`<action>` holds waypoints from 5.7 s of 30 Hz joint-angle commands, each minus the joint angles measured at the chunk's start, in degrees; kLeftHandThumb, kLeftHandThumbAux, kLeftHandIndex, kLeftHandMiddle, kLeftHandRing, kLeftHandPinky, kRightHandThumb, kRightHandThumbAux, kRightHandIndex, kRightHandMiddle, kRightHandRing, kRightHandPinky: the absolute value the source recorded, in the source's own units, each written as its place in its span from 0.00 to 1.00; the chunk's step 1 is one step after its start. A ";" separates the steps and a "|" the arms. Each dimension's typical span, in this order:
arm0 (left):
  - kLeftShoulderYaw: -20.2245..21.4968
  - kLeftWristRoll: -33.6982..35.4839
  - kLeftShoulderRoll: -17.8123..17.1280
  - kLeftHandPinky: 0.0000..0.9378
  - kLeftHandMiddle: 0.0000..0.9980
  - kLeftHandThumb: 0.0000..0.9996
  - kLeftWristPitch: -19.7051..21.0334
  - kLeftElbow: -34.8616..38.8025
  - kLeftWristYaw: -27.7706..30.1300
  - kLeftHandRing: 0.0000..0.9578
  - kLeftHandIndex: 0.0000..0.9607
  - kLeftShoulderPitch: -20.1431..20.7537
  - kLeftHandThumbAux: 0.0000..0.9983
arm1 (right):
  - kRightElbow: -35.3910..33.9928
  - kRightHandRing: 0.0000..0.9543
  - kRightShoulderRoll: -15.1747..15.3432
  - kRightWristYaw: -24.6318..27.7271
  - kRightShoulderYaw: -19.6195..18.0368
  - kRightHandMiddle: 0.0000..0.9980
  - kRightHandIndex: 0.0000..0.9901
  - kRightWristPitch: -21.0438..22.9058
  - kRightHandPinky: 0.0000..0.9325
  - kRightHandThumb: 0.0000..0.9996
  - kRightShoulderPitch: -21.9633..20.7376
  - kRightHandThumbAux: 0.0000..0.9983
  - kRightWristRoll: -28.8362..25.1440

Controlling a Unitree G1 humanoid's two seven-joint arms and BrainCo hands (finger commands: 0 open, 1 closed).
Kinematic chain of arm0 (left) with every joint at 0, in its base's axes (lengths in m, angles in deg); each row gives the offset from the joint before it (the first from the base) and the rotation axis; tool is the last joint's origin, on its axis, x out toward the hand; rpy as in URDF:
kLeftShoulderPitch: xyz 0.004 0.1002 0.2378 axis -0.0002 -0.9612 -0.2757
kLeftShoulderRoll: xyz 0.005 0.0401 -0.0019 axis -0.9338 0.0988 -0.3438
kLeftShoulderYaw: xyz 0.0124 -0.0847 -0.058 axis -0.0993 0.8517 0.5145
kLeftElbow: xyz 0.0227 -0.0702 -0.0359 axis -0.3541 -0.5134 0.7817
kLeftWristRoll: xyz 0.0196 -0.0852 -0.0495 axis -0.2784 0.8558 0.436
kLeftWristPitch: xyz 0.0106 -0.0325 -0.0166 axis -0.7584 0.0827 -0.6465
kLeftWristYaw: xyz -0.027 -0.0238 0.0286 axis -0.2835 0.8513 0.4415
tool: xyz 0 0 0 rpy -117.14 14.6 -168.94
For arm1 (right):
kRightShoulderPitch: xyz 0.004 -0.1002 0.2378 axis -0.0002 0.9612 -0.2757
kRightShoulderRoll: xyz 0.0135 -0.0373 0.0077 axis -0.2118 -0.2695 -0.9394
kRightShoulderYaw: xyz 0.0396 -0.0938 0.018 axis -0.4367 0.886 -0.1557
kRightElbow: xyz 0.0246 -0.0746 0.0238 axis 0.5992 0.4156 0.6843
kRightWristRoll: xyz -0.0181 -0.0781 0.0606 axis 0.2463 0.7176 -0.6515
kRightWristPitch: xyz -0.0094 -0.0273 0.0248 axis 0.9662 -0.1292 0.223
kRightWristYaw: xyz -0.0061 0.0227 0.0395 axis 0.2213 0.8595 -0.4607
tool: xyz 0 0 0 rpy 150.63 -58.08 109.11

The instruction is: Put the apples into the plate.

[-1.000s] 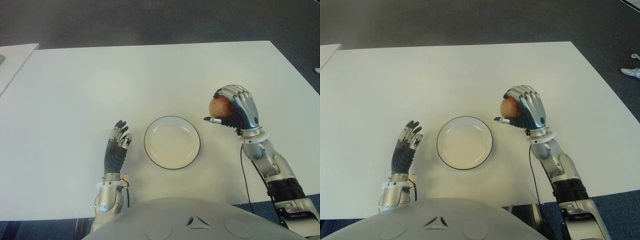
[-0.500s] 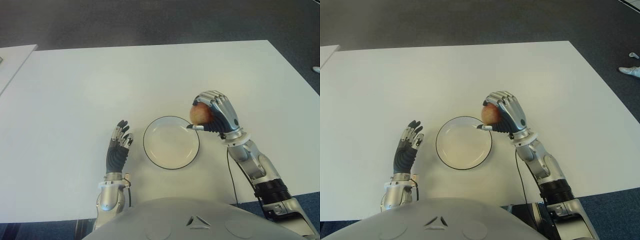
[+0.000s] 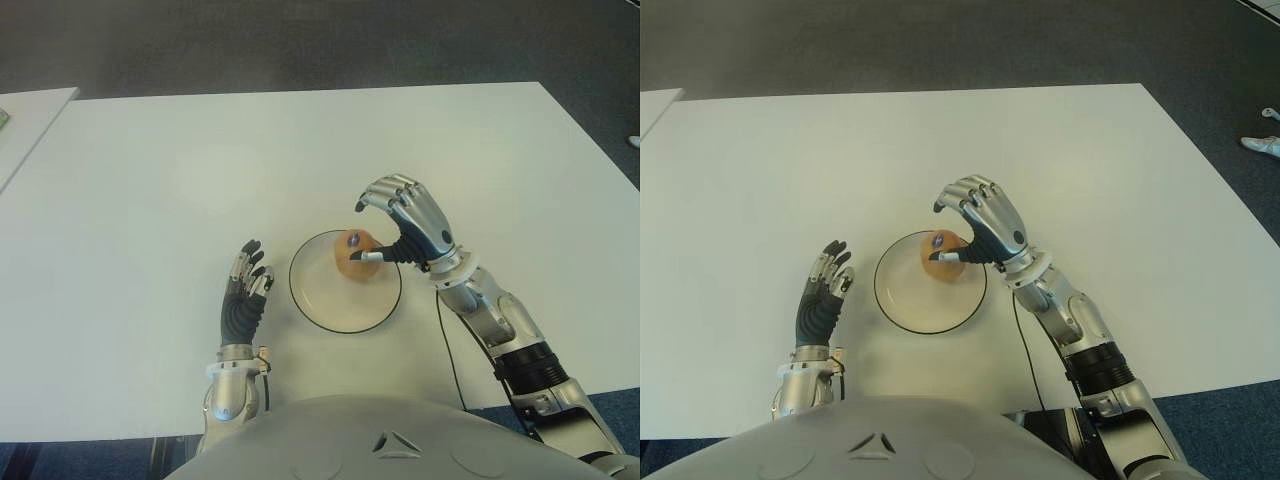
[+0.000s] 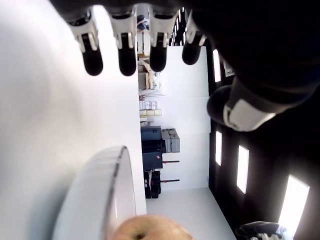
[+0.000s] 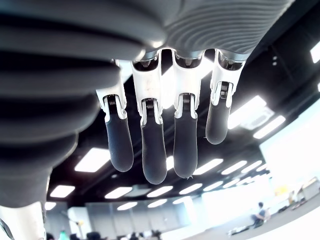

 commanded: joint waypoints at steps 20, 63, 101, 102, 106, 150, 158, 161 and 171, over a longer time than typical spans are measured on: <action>-3.07 -1.87 1.63 0.13 0.09 0.03 0.20 -2.33 -4.51 0.11 0.08 0.60 0.53 | 5.68 0.89 2.37 -0.53 4.92 0.82 0.45 -4.69 0.90 0.75 -3.56 0.70 4.86; -3.26 -2.18 0.69 0.14 0.06 0.01 1.73 -1.78 -4.54 0.09 0.05 0.93 0.52 | 0.11 0.29 2.17 17.81 -2.98 0.32 0.27 3.33 0.25 0.52 1.69 0.59 -20.23; -0.93 -1.01 -0.59 0.14 0.08 0.01 1.36 -2.42 -4.02 0.11 0.06 0.89 0.52 | 2.74 0.00 -5.78 42.17 -16.62 0.00 0.00 16.83 0.00 0.04 12.17 0.42 -59.37; -0.78 -0.96 -0.63 0.14 0.08 0.01 1.43 -2.37 -3.94 0.11 0.06 0.86 0.51 | 3.69 0.00 -5.96 42.44 -16.98 0.00 0.00 16.42 0.00 0.03 12.70 0.44 -59.64; -0.22 -0.51 -1.12 0.12 0.08 0.02 1.56 -1.97 -3.51 0.10 0.06 0.61 0.50 | 6.83 0.00 -7.11 42.94 -17.58 0.00 0.00 15.28 0.00 0.03 13.24 0.47 -59.61; 4.85 7.04 -2.85 0.21 0.11 0.14 -0.88 -3.97 2.61 0.15 0.11 2.21 0.51 | 20.03 0.00 -23.69 29.03 -20.94 0.03 0.05 5.49 0.03 0.10 15.02 0.66 -55.42; 5.46 7.43 -2.62 0.22 0.11 0.13 -1.08 -4.52 3.31 0.15 0.11 2.55 0.52 | 18.73 0.00 -24.72 28.35 -20.18 0.04 0.06 5.68 0.02 0.12 16.10 0.67 -54.76; 5.56 7.53 -2.55 0.23 0.12 0.13 -1.23 -4.46 3.39 0.16 0.11 2.47 0.52 | 18.29 0.00 -24.91 28.19 -20.03 0.04 0.06 5.96 0.01 0.13 16.44 0.67 -54.63; 5.46 7.08 -2.56 0.25 0.12 0.14 -1.19 -3.91 3.55 0.18 0.11 2.32 0.51 | 16.13 0.00 -25.45 27.45 -19.37 0.03 0.06 6.93 0.00 0.13 17.95 0.68 -53.97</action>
